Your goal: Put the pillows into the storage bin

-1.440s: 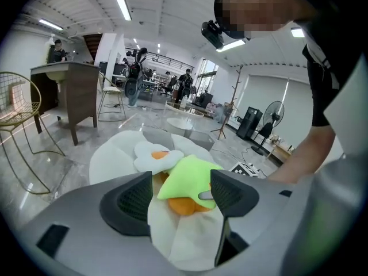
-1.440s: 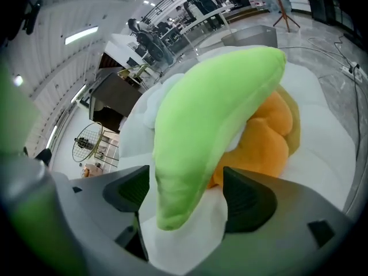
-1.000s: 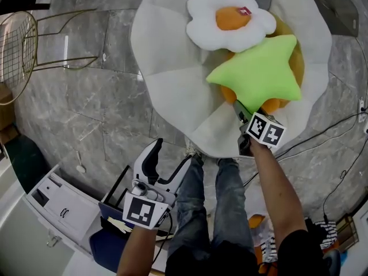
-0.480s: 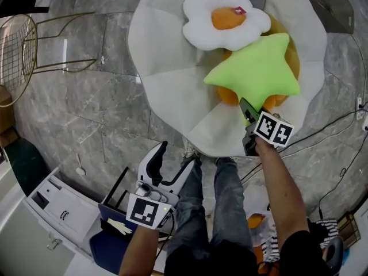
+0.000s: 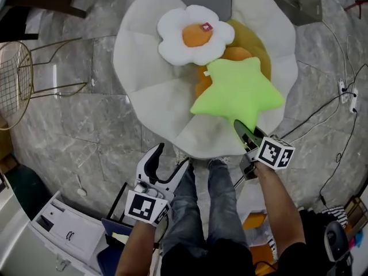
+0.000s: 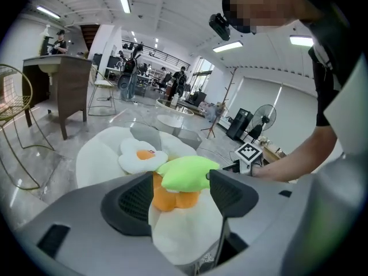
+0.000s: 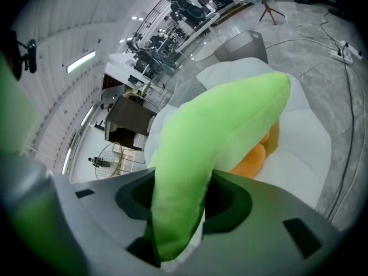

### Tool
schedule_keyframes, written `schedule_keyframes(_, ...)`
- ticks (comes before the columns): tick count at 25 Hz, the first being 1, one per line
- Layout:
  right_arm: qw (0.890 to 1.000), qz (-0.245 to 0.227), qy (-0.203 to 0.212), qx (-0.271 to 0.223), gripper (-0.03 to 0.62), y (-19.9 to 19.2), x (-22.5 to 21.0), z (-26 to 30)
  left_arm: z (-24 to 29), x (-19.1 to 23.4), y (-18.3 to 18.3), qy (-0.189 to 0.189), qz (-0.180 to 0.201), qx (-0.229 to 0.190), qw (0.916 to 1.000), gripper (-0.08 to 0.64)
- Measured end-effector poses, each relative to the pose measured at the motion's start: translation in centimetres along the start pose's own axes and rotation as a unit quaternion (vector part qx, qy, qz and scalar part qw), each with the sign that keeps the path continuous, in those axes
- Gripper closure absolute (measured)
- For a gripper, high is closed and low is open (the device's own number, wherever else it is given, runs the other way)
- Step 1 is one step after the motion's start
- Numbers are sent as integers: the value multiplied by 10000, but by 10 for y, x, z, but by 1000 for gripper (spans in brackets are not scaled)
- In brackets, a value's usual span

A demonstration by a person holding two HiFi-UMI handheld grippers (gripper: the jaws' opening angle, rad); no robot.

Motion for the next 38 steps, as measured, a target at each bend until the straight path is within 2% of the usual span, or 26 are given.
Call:
schedule_keyframes(4, 9995, 170, 196, -172, 388, -11, 16, -52, 16, -19, -11, -474, 452, 422, 9970, 225)
schedule_keyframes(6, 9987, 162, 396, -290, 387, -15, 32, -76, 28, -22, -14, -743, 477, 523, 9947, 207)
schedule_keyframes(8, 9972, 86, 621, -405, 387, -18, 52, -97, 36, -25, -11, -989, 310, 448, 9936, 194)
schedule_keyframes(10, 9953, -48, 833, -487, 385, -19, 71, -117, 43, -33, 1, -1219, 329, 332, 9914, 184)
schedule_keyframes(13, 9921, -381, 1066, -551, 383, -19, 95, -143, 48, -57, 26, -1632, 658, 187, 9842, 169)
schedule_keyframes(17, 9863, -791, 1317, -595, 380, -22, 122, -174, 39, -95, 59, -2228, 1048, 34, 9692, 167)
schedule_keyframes(19, 9834, -837, 1441, -721, 380, -17, 136, -191, 30, -112, 78, -2335, 1164, -58, 9653, 178)
schedule_keyframes(23, 9782, -861, 1567, -1060, 379, -11, 162, -236, 0, -149, 115, -2291, 1310, -332, 9640, 251)
schedule_keyframes(26, 9726, -981, 1624, -1340, 377, 0, 185, -275, -22, -178, 151, -2343, 1557, -536, 9581, 271)
schedule_keyframes(28, 9680, -1059, 1632, -1583, 376, 10, 204, -301, -36, -195, 179, -2465, 1757, -678, 9507, 273)
schedule_keyframes(32, 9570, -1137, 1574, -2155, 376, 26, 236, -350, -60, -230, 231, -2795, 2156, -1005, 9302, 273)
schedule_keyframes(38, 9395, -1217, 1470, -2843, 374, 23, 275, -408, -102, -273, 278, -3297, 2713, -1345, 8942, 273)
Point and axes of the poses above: the fingertips, and each gripper's own axes: z forward along the fingers, x to its left, y out of its top, the point moved 1 cm from there along -z, backward along the fingers, and after that the axes turned 1 degree about -y, right-handed, at the moved point
